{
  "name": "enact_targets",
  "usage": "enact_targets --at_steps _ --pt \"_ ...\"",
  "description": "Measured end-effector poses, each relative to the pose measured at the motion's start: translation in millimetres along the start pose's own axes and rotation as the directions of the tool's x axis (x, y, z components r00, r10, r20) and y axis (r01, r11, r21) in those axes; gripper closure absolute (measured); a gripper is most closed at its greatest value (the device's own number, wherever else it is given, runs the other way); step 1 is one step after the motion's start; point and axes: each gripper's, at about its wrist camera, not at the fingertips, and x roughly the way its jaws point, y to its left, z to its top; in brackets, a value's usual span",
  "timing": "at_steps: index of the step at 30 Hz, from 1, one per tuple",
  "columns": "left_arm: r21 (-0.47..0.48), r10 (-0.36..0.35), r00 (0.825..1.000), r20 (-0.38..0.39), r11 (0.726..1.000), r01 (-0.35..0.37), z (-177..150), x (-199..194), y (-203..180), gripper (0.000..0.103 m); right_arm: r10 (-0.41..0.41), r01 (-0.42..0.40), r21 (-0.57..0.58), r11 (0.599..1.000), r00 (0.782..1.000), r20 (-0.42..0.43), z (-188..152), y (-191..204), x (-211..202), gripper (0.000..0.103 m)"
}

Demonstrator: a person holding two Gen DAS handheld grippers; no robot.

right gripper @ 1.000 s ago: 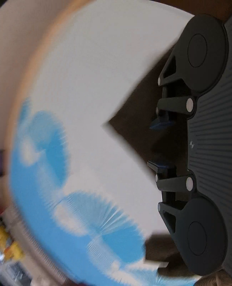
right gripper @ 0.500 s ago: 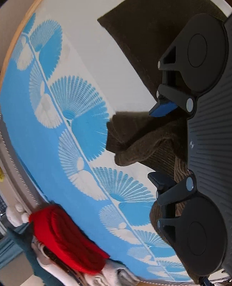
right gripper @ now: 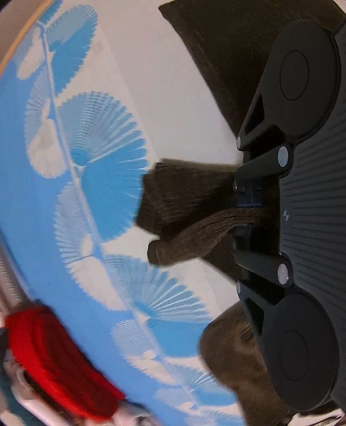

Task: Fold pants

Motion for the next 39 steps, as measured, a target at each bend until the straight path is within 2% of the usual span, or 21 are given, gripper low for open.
enact_targets --at_steps 2,3,7,8,9,10,13,16,18,22,24,26,29,31,32,34,35,36,37,38,39 --pt "0.013 0.009 1.000 -0.014 1.000 -0.009 0 7 -4 0.034 0.077 -0.090 0.108 0.990 0.989 0.126 9 -13 -29 0.095" --pt "0.023 0.021 0.999 -0.027 1.000 -0.020 0 12 -6 0.034 0.108 -0.142 0.155 0.978 0.972 0.208 12 -21 -47 0.095" --pt "0.006 0.073 0.997 -0.005 0.997 -0.073 4 23 -4 0.043 0.058 -0.166 0.238 0.957 0.913 0.405 9 -39 -94 0.095" --pt "-0.007 0.087 0.996 -0.009 0.996 -0.087 6 26 -2 0.056 0.044 -0.164 0.253 0.953 0.906 0.421 8 -42 -98 0.095" --pt "-0.014 0.100 0.995 -0.017 0.995 -0.100 6 29 1 0.082 0.021 -0.147 0.264 0.953 0.904 0.427 7 -45 -100 0.095" --pt "-0.020 0.118 0.993 -0.024 0.993 -0.119 6 33 3 0.090 -0.018 -0.114 0.279 0.954 0.903 0.430 5 -47 -102 0.095" --pt "0.000 0.148 0.989 -0.003 0.989 -0.148 6 32 -2 0.096 -0.084 -0.077 0.342 0.936 0.899 0.430 3 -57 -104 0.096" --pt "0.007 0.142 0.988 0.052 0.990 -0.143 5 14 -17 0.096 -0.129 -0.072 0.382 0.922 0.870 0.476 -1 -59 -116 0.096" --pt "0.023 0.115 0.988 0.100 0.993 -0.118 4 0 -28 0.096 -0.148 -0.091 0.384 0.919 0.822 0.550 -6 -52 -135 0.096" --pt "0.025 0.111 0.985 0.134 0.993 -0.116 5 -7 -37 0.095 -0.168 -0.068 0.280 0.958 0.659 0.733 -17 -20 -172 0.096" --pt "0.005 0.143 0.983 0.113 0.990 -0.144 7 2 -34 0.095 -0.208 0.006 0.257 0.967 0.602 0.771 -15 0 -174 0.096" --pt "-0.014 0.176 0.979 0.103 0.984 -0.176 9 11 -31 0.095 -0.230 0.045 0.256 0.966 0.605 0.762 -5 11 -161 0.096" --pt "-0.039 0.187 0.976 0.113 0.982 -0.184 16 23 -25 0.095 -0.288 0.118 0.281 0.953 0.646 0.707 22 22 -127 0.096" --pt "-0.089 0.182 0.974 0.136 0.981 -0.171 23 31 -17 0.095 -0.281 0.119 0.280 0.953 0.696 0.661 45 26 -96 0.095" --pt "-0.144 0.162 0.976 0.146 0.979 -0.141 28 37 -8 0.093 -0.259 0.085 0.286 0.954 0.714 0.650 55 24 -83 0.090" --pt "-0.226 0.157 0.972 0.174 0.967 -0.116 37 47 8 0.083 -0.237 0.059 0.285 0.957 0.726 0.645 71 25 -59 0.082" --pt "-0.256 0.181 0.964 0.196 0.958 -0.128 39 48 14 0.076 -0.216 0.027 0.290 0.956 0.737 0.640 75 21 -49 0.069" --pt "-0.264 0.208 0.950 0.232 0.954 -0.144 40 45 17 0.060 -0.196 -0.007 0.305 0.952 0.751 0.631 73 14 -42 0.063" --pt "-0.243 0.246 0.932 0.267 0.953 -0.182 41 41 15 0.052 -0.196 -0.013 0.319 0.948 0.767 0.611 72 10 -37 0.059" --pt "-0.216 0.261 0.922 0.287 0.955 -0.203 42 37 12 0.040 -0.218 0.012 0.333 0.943 0.777 0.590 70 6 -35 0.059" --pt "-0.185 0.259 0.918 0.300 0.960 -0.210 44 34 10 0.035 -0.239 0.032 0.348 0.937 0.785 0.571 66 2 -34 0.059"
